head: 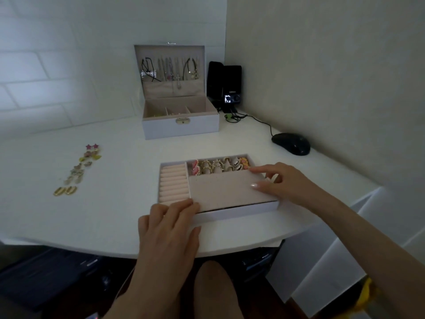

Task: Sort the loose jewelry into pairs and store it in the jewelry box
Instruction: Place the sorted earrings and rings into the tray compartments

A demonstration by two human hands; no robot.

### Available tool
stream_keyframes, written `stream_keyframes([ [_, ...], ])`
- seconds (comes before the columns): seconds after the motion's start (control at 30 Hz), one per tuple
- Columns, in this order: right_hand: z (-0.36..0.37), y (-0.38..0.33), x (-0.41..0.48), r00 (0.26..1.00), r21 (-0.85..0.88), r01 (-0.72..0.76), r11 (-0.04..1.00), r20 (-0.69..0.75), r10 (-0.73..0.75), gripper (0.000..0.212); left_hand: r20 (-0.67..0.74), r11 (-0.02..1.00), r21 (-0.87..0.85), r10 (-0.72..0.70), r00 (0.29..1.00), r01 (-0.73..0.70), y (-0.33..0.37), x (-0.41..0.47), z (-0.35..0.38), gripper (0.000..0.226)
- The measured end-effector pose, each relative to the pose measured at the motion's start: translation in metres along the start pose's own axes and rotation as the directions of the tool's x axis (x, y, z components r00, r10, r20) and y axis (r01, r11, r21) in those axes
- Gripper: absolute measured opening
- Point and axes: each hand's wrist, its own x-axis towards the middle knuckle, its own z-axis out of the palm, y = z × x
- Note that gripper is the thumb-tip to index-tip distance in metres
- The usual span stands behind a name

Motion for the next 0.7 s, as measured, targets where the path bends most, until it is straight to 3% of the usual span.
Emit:
stream_keyframes([
  [0.2, -0.003, 0.0, 0.007, 0.997, -0.147, 0.036, 0.989, 0.079, -0.024, 0.042, -0.027, 0.996, 0.072, 0.059, 0.998, -0.057, -0.003, 0.005, 0.0, 0.037],
  [0.43, -0.005, -0.014, 0.008, 0.996, -0.413, 0.077, 0.908, 0.064, -0.055, 0.05, 0.087, 0.989, 0.042, 0.137, 0.987, -0.141, -0.004, 0.026, 0.017, 0.041],
  [0.57, -0.009, -0.029, 0.014, 0.977, -0.514, 0.125, 0.848, 0.211, -0.017, 0.06, 0.187, 0.976, 0.065, 0.192, 0.963, -0.207, -0.004, 0.03, 0.019, 0.047],
  [0.7, -0.025, -0.028, 0.015, 0.921, -0.408, 0.132, 0.903, 0.387, 0.04, 0.068, 0.244, 0.959, 0.087, 0.243, 0.939, -0.271, -0.007, 0.026, 0.017, 0.052],
])
